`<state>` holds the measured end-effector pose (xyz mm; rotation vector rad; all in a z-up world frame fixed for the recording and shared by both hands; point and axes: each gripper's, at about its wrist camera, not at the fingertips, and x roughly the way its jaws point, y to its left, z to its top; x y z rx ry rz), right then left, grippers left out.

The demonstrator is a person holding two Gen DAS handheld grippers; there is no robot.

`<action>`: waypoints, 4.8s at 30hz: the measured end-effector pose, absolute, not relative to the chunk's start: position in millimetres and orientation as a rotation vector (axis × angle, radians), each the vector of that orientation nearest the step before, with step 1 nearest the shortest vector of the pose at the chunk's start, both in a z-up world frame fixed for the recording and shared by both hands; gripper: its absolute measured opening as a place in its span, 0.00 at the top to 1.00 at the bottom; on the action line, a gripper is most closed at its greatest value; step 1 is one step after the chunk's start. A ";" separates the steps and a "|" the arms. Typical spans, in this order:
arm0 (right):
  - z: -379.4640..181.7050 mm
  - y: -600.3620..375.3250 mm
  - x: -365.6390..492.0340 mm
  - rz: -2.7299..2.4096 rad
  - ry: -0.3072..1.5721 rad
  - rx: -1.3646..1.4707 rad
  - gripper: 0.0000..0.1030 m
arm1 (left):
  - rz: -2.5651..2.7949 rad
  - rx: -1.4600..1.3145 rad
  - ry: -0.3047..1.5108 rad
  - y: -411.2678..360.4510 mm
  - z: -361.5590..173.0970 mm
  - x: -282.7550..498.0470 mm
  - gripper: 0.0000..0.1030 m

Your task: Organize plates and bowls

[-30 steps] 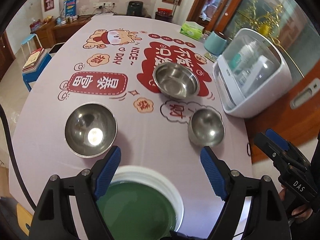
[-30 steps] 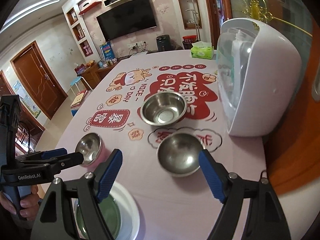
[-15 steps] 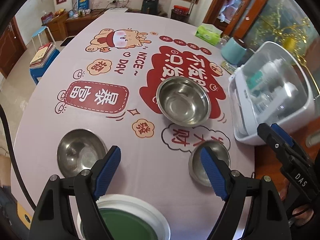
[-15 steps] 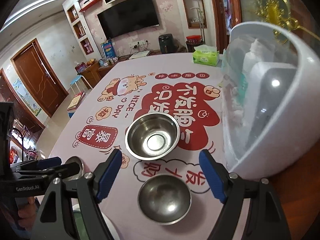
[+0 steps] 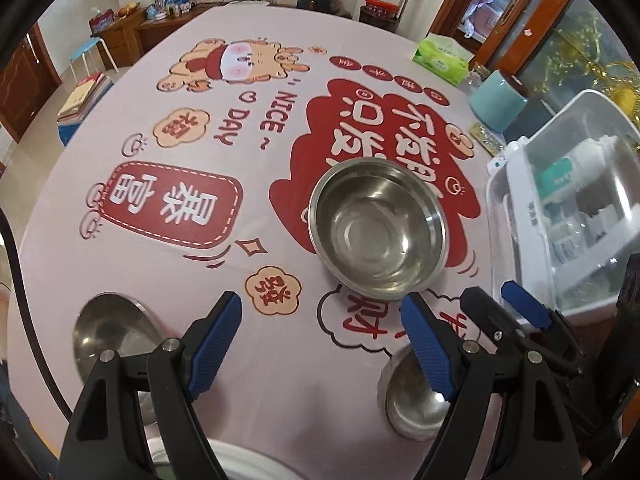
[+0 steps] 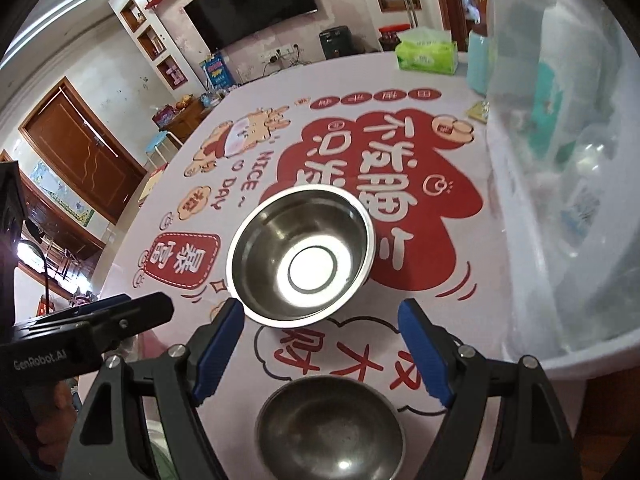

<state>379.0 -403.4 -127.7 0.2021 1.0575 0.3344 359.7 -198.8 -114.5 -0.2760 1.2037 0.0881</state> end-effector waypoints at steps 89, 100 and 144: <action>-120.1 -396.6 281.2 0.349 0.955 0.251 0.81 | -0.138 -0.437 1.159 -202.9 -144.3 282.4 0.76; -107.9 -391.0 239.5 0.351 0.951 0.215 0.81 | -0.175 -0.422 1.151 -203.1 -128.1 231.9 0.76; -130.9 -422.3 64.9 0.035 1.077 0.330 0.78 | -0.515 -0.170 1.404 -268.2 -158.3 125.4 0.74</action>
